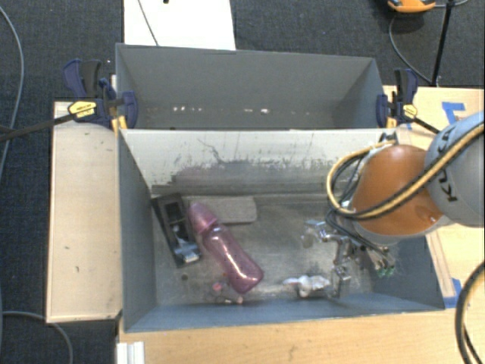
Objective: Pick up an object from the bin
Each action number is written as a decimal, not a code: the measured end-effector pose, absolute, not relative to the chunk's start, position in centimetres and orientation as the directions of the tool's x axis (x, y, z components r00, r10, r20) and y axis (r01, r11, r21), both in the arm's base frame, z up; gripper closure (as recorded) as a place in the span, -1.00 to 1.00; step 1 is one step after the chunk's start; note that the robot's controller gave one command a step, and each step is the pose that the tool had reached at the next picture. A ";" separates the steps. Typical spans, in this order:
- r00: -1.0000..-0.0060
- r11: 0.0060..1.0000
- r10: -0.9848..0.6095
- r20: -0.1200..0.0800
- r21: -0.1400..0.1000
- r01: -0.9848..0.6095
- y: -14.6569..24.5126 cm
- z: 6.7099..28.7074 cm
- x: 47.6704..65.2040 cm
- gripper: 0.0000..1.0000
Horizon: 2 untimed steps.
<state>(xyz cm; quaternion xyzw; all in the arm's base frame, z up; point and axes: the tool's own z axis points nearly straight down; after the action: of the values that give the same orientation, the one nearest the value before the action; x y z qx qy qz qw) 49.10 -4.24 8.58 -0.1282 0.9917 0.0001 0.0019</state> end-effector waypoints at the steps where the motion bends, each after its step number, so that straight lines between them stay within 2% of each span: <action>1: -0.911 0.911 -0.412 -0.012 -0.006 -0.412 -2.6 7.4 48.4 -1.00; 2: -0.781 0.781 -0.625 -0.005 -0.002 -0.625 -1.3 7.0 47.8 1.00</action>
Offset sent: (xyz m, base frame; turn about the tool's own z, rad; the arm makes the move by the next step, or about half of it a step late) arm -0.0136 0.0291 -0.0158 -0.4184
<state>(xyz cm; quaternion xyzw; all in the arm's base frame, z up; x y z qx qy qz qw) 47.79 -1.29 7.03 -0.3311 0.9436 0.0000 0.0027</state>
